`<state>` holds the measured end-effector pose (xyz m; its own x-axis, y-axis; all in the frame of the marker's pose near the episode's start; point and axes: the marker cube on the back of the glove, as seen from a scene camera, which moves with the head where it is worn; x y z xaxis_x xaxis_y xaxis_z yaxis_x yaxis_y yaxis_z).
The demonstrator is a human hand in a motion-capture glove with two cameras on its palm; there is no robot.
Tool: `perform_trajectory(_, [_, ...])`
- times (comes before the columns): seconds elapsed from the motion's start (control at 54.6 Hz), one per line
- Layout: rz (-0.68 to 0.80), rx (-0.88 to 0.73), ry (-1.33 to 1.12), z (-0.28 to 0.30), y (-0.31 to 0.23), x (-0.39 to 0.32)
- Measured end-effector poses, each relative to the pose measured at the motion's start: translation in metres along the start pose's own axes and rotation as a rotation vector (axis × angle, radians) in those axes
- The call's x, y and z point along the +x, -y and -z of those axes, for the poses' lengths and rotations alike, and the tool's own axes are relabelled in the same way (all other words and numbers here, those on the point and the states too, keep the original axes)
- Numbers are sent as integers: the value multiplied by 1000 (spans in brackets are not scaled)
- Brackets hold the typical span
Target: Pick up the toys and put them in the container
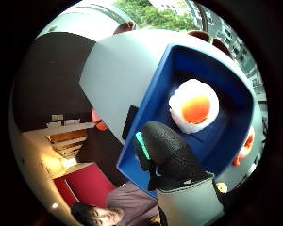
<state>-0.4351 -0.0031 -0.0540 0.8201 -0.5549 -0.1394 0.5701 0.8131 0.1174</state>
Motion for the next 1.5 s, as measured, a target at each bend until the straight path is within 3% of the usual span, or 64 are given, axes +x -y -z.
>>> perform_trajectory(0.055, [-15,13,-56,16,-21,32])
perform_trajectory(0.128, [-158,31,-97,34,-41,62])
perform_trajectory(0.22, [-58,49,-47,53,-73,91])
perform_trajectory(0.495, [-119,48,5,62,-127,160])
perform_trajectory(0.641, [-74,4,-50,26,-131,189])
perform_trajectory(0.769, [-137,-109,-124,-37,-120,210])
perform_trajectory(0.843, [-270,-164,0,-68,-105,196])
perform_trajectory(0.953, [-266,-269,-5,-116,-96,194])
perform_trajectory(1.099, [-251,-399,-264,-176,-93,220])
perform_trajectory(1.154, [-243,-382,-279,-184,-92,223])
perform_trajectory(1.374, [-246,-198,73,-179,-85,201])
perform_trajectory(1.502, [-264,-172,24,-173,-90,201])
